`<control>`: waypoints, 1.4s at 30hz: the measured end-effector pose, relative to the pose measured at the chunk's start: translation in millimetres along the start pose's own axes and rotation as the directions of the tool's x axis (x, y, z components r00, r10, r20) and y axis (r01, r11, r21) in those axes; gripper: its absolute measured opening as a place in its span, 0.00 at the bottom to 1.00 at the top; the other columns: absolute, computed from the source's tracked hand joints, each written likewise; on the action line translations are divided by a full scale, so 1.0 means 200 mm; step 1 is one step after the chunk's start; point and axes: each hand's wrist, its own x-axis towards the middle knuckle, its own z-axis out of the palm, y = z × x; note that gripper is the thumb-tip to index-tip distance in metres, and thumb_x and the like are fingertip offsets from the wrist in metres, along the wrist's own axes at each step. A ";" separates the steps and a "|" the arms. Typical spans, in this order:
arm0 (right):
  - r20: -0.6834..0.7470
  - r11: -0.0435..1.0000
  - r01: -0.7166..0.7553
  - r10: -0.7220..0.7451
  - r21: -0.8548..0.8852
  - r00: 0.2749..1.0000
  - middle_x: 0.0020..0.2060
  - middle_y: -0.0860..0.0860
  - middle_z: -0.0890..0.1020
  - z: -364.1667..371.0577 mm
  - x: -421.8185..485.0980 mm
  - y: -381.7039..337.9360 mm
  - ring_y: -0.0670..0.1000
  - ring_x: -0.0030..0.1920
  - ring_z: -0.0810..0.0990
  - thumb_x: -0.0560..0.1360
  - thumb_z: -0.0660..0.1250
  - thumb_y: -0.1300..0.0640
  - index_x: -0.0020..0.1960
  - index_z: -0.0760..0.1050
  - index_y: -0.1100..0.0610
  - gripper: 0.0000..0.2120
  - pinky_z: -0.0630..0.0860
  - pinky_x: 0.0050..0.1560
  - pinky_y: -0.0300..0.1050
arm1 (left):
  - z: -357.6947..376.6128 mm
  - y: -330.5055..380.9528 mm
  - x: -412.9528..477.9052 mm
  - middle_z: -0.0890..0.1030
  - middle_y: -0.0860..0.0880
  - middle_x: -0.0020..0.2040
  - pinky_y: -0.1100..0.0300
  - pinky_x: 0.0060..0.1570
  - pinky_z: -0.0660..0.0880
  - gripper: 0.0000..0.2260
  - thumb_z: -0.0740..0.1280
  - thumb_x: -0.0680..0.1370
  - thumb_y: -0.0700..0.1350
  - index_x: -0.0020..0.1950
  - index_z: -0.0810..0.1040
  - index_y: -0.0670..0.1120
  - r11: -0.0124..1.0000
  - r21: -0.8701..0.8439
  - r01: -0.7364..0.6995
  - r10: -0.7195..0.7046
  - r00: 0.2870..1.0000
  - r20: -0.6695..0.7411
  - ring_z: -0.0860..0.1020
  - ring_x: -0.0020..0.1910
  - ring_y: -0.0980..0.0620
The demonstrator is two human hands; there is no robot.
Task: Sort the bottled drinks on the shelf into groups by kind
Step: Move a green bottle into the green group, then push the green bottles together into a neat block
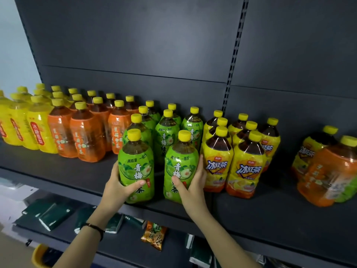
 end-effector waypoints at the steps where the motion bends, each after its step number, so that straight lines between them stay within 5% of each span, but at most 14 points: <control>1: -0.035 0.999 -0.006 0.005 -0.038 0.999 0.71 0.45 0.52 0.03 0.01 0.01 0.49 0.73 0.54 0.71 0.71 0.45 0.69 0.36 0.29 0.47 0.60 0.71 0.51 | -0.02 -0.01 0.01 0.76 0.62 0.56 0.54 0.53 0.76 0.43 0.79 0.55 0.64 0.64 0.62 0.65 1.000 -0.009 0.004 -0.005 1.000 -0.014 0.77 0.53 0.59; 6: -0.307 0.929 0.013 -0.136 -0.371 0.942 0.63 0.47 0.57 0.13 0.06 0.05 0.51 0.63 0.58 0.66 0.61 0.30 0.77 0.43 0.44 0.47 0.64 0.65 0.57 | -0.12 -0.07 0.06 0.78 0.53 0.62 0.48 0.57 0.76 0.49 0.77 0.49 0.70 0.67 0.63 0.64 0.998 -0.065 0.004 -0.007 0.999 -0.044 0.77 0.59 0.52; 12: -0.281 0.961 0.007 -0.088 -0.277 0.956 0.70 0.49 0.58 0.13 0.08 0.06 0.50 0.71 0.58 0.71 0.70 0.43 0.78 0.45 0.45 0.45 0.64 0.68 0.48 | -0.18 -0.12 0.13 0.78 0.58 0.58 0.60 0.48 0.75 0.45 0.76 0.48 0.71 0.62 0.65 0.70 0.996 -0.086 -0.007 0.006 1.000 -0.009 0.78 0.55 0.58; 16: -0.357 0.981 0.009 -0.079 -0.193 0.931 0.75 0.48 0.57 0.20 0.08 0.03 0.39 0.71 0.55 0.75 0.68 0.49 0.78 0.49 0.48 0.38 0.59 0.68 0.37 | -0.22 -0.14 0.19 0.78 0.60 0.57 0.54 0.52 0.75 0.38 0.77 0.50 0.67 0.57 0.65 0.76 0.996 -0.083 -0.017 0.020 0.999 0.039 0.78 0.55 0.59; 19: -0.467 0.989 -0.020 -0.051 -0.147 0.883 0.74 0.49 0.58 0.27 0.12 0.03 0.43 0.73 0.56 0.76 0.67 0.53 0.77 0.50 0.50 0.37 0.61 0.72 0.45 | -0.27 -0.16 0.23 0.78 0.60 0.56 0.54 0.52 0.75 0.36 0.77 0.51 0.63 0.55 0.66 0.77 0.995 -0.095 -0.027 0.034 0.997 0.075 0.77 0.54 0.60; 24: -0.585 0.986 -0.083 -0.018 -0.145 0.811 0.74 0.54 0.59 0.35 0.28 0.00 0.49 0.74 0.58 0.76 0.68 0.59 0.77 0.50 0.55 0.37 0.56 0.71 0.40 | -0.31 -0.16 0.27 0.77 0.62 0.55 0.57 0.51 0.74 0.41 0.78 0.48 0.64 0.57 0.63 0.74 0.992 -0.123 -0.008 0.028 0.986 0.162 0.77 0.53 0.62; 34: -0.606 0.949 -0.209 0.023 -0.238 0.795 0.77 0.59 0.53 0.34 0.51 0.06 0.58 0.77 0.53 0.77 0.66 0.58 0.78 0.44 0.59 0.39 0.50 0.71 0.42 | -0.32 -0.19 0.31 0.77 0.62 0.56 0.61 0.49 0.74 0.44 0.77 0.45 0.70 0.59 0.64 0.71 0.980 -0.199 0.015 0.029 0.976 0.216 0.77 0.51 0.68; 39: -0.496 0.954 -0.204 0.071 -0.220 0.865 0.78 0.54 0.47 0.27 0.57 0.11 0.54 0.78 0.48 0.78 0.64 0.56 0.78 0.39 0.52 0.40 0.47 0.75 0.48 | -0.32 -0.21 0.32 0.79 0.61 0.56 0.59 0.51 0.75 0.40 0.79 0.50 0.62 0.58 0.64 0.73 0.980 -0.197 0.018 0.030 0.971 0.238 0.78 0.54 0.63; 42: -0.450 0.966 -0.175 0.073 -0.189 0.890 0.78 0.51 0.48 0.25 0.56 0.10 0.52 0.77 0.49 0.78 0.64 0.56 0.78 0.38 0.50 0.40 0.49 0.73 0.43 | -0.31 -0.21 0.33 0.79 0.66 0.54 0.60 0.51 0.75 0.41 0.79 0.49 0.66 0.58 0.64 0.76 0.981 -0.192 0.011 0.038 0.967 0.252 0.77 0.54 0.65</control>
